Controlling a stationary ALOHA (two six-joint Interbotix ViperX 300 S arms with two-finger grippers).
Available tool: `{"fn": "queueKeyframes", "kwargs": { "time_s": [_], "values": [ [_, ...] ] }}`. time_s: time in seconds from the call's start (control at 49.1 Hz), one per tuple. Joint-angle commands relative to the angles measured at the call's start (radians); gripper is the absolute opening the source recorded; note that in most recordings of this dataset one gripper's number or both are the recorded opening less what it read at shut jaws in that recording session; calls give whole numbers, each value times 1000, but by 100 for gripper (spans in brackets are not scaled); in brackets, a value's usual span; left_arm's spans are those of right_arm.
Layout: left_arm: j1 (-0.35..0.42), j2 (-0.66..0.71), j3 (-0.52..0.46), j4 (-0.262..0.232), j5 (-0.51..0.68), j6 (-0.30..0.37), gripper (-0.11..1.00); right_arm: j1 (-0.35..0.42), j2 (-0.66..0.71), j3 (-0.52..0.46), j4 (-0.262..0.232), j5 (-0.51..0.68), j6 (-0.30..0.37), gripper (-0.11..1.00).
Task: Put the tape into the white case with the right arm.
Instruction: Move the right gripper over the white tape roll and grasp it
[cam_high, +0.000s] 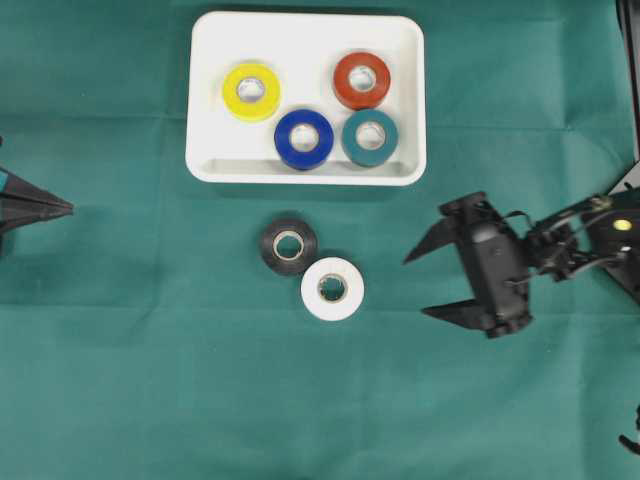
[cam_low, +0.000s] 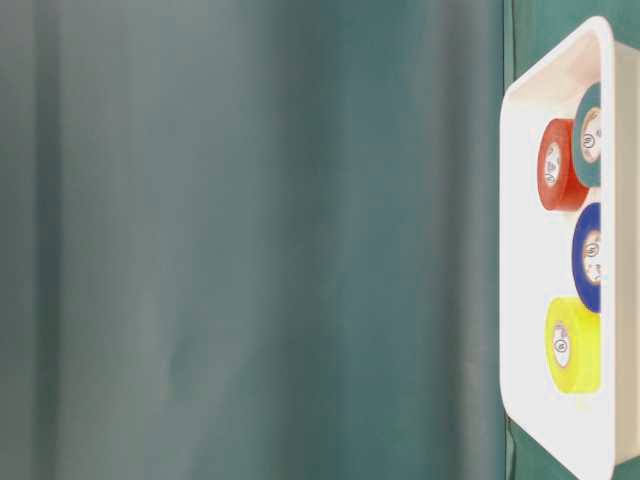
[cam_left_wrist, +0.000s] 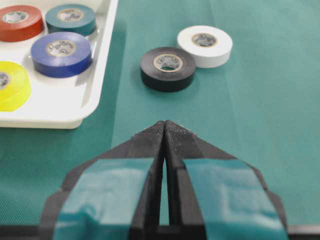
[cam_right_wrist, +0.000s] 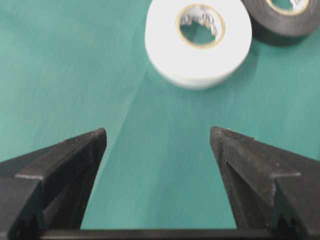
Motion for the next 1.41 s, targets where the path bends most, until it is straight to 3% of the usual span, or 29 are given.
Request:
{"fn": "queueKeyframes", "kwargs": {
  "time_s": [0.0,0.326,0.632,1.08,1.385],
  "values": [
    [2,8,-12,0,-5,0,0,3,37,-60,-8,-3,0,52],
    [3,8,-12,0,-5,0,0,18,161,-186,-46,-3,0,52],
    [2,8,-12,0,-5,0,0,28,256,-272,-46,2,0,52],
    [2,8,-12,0,-5,0,0,35,276,-287,-48,61,2,52],
    [3,8,-12,0,-5,2,0,60,316,-331,-48,164,5,51]
  ]
}}
